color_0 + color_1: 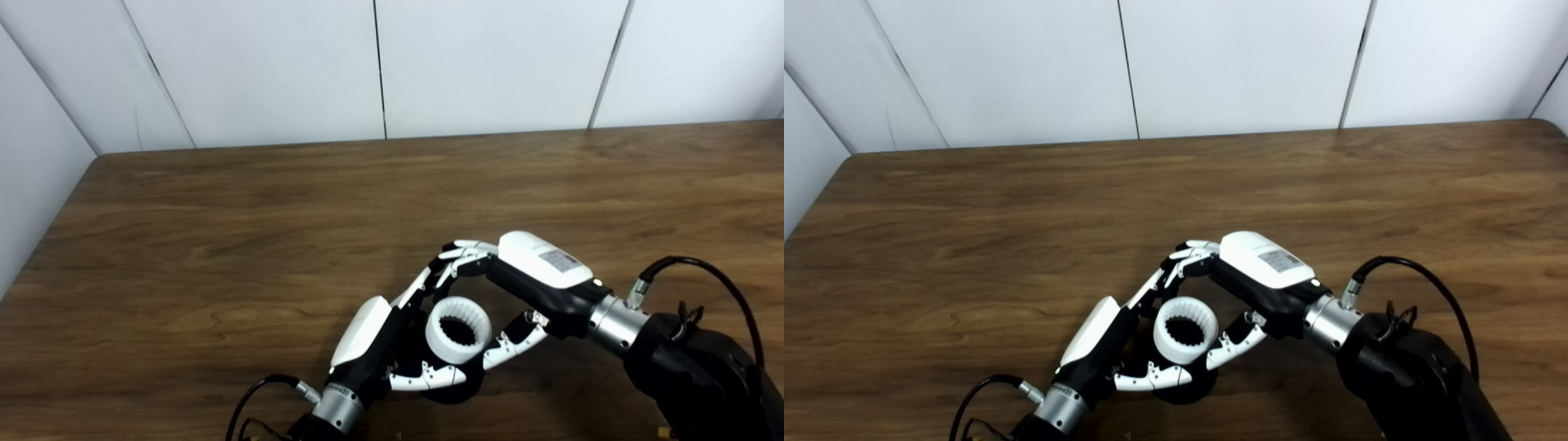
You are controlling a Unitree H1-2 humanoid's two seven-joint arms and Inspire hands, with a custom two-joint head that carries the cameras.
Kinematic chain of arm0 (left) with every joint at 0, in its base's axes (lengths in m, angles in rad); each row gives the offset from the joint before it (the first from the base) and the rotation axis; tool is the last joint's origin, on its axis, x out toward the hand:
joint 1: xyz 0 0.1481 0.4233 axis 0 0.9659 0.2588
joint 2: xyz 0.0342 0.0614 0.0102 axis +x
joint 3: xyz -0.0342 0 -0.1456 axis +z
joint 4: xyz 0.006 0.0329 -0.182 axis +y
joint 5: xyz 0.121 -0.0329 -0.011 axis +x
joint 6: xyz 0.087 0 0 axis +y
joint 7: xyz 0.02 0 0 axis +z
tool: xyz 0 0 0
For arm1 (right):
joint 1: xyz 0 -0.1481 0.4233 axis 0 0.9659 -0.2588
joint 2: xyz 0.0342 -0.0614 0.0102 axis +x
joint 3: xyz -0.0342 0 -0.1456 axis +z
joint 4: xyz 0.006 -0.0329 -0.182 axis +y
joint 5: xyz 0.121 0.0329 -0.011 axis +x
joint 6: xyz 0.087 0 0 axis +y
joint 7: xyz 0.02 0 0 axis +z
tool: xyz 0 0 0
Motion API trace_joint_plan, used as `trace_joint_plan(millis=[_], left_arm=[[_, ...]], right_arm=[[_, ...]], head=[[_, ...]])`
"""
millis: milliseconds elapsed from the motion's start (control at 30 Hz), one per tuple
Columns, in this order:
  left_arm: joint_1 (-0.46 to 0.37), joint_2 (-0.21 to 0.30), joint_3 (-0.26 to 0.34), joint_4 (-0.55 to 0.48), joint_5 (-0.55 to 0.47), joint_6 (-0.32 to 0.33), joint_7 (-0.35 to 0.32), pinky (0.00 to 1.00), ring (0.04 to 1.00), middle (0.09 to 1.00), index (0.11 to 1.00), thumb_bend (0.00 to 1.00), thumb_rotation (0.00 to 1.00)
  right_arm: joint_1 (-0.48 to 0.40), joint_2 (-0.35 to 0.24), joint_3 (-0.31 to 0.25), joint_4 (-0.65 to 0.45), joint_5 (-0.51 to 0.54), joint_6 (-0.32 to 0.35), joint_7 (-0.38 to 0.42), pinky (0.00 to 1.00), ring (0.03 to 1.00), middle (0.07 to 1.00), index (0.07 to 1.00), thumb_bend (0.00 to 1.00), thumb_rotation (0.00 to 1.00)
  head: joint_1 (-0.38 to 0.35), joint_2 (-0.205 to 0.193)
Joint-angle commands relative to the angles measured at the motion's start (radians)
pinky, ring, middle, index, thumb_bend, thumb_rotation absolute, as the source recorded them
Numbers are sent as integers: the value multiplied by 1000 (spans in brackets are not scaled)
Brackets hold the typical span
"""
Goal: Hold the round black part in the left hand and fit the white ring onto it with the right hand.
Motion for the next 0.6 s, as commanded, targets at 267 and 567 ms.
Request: trace_joint_plan(millis=[267, 567], left_arm=[[4, -21, -49, 32, -58, 24, -96, 775, 917, 931, 999, 1000, 481], [-2, 5, -62, 44, -54, -6, -102, 820, 966, 976, 1000, 1000, 474]], right_arm=[[-25, -20, 20, -22, -6, -39, 35, 826, 930, 834, 492, 525, 153], [-13, -28, 29, -7, -11, -42, 40, 828, 934, 838, 492, 525, 152]], head=[[2, 8], [1, 14]])
